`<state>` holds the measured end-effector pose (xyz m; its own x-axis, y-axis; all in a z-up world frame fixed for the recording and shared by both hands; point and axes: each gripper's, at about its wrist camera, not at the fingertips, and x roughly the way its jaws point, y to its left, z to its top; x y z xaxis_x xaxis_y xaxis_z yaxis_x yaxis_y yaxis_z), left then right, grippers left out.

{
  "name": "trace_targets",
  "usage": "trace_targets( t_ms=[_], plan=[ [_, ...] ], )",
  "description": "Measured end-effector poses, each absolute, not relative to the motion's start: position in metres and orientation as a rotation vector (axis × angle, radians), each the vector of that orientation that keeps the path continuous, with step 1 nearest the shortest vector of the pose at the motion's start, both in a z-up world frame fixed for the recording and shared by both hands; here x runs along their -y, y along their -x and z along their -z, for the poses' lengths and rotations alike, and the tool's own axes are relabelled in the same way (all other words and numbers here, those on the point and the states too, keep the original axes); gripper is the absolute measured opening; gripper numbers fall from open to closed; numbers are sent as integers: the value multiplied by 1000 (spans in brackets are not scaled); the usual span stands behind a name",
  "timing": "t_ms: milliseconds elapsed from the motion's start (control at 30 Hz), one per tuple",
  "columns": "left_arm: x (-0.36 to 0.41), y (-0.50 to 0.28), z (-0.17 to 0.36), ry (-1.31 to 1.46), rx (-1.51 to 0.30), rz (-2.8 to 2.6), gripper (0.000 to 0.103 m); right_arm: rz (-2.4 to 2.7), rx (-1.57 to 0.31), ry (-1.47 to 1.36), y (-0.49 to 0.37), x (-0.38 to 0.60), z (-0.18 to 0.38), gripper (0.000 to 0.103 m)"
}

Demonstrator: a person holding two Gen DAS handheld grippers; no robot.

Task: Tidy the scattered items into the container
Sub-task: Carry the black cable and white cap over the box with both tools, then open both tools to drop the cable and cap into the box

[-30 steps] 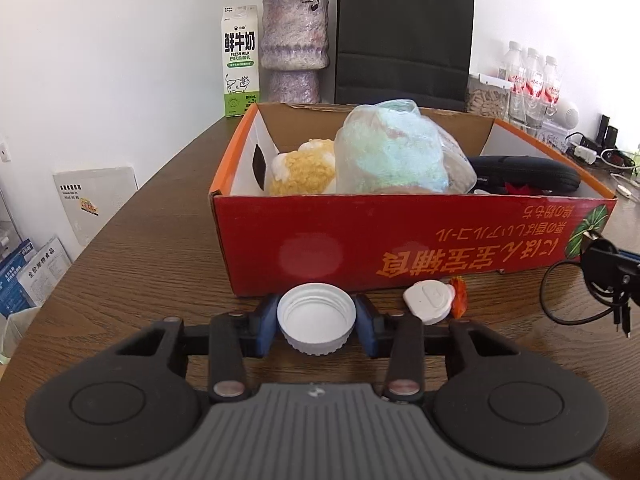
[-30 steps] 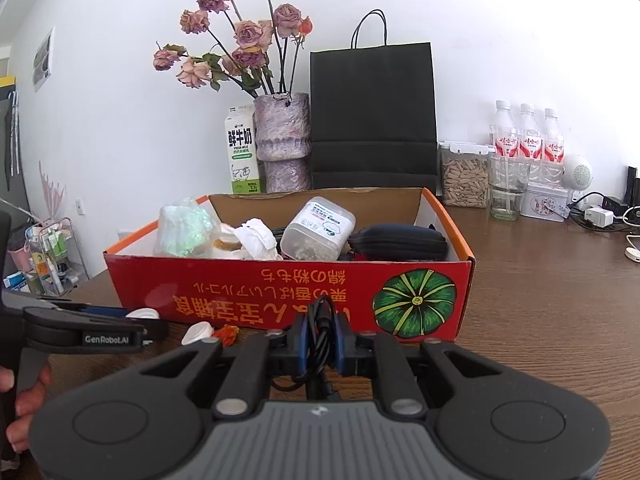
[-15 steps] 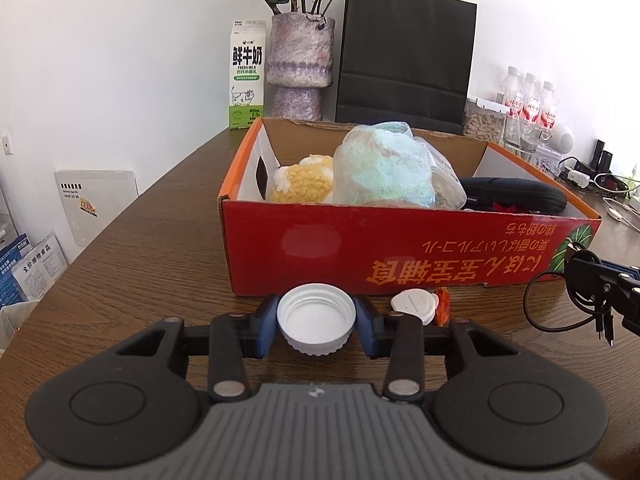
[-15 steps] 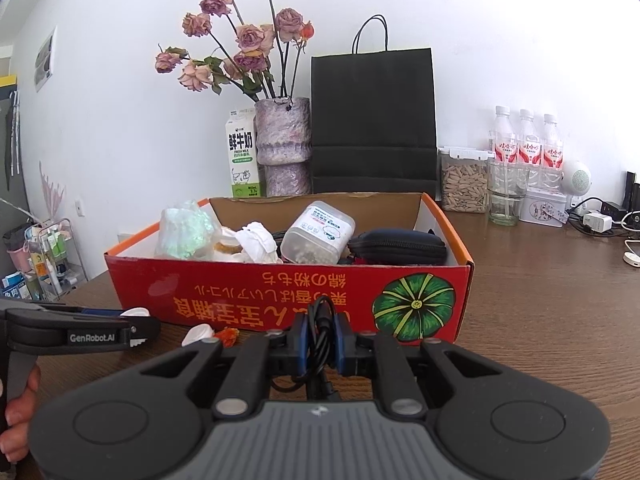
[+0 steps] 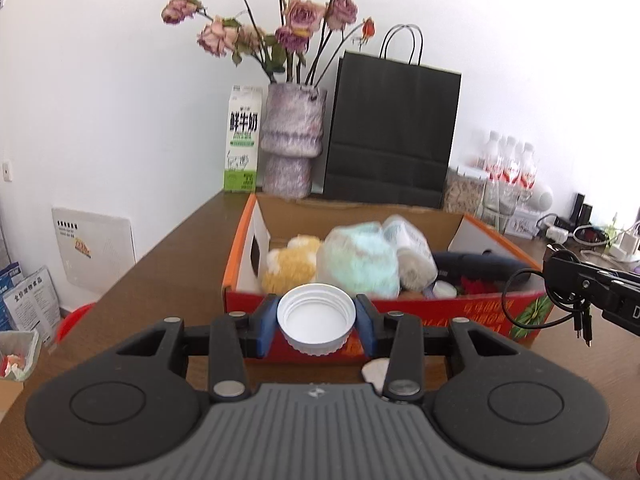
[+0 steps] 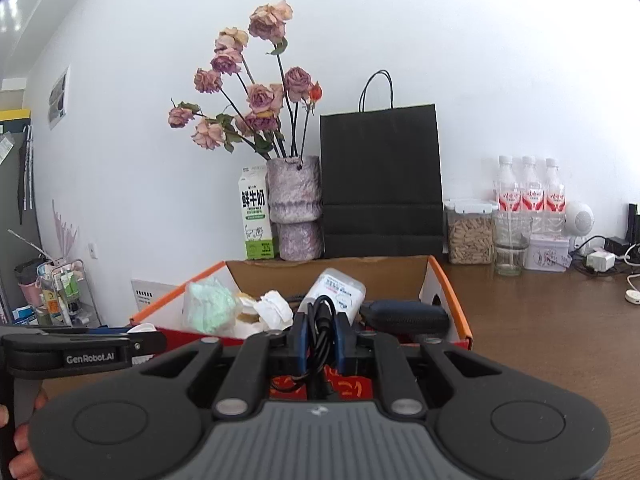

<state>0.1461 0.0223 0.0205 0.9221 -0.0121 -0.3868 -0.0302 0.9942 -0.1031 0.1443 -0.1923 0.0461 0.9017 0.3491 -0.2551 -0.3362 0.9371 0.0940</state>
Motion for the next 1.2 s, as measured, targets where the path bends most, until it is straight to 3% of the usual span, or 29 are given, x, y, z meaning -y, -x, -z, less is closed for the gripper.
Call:
trace_targets(
  t_ms=[467, 800, 1200],
  plan=[
    [1, -208, -75, 126, -256, 2, 41, -309, -150, -57, -205, 178, -94, 12],
    [-8, -246, -38, 140, -285, -69, 41, -327, -252, -123, -251, 169, -48, 12],
    [-1, -244, -29, 100, -292, -60, 41, -332, -261, -84, -244, 162, -40, 12]
  ],
)
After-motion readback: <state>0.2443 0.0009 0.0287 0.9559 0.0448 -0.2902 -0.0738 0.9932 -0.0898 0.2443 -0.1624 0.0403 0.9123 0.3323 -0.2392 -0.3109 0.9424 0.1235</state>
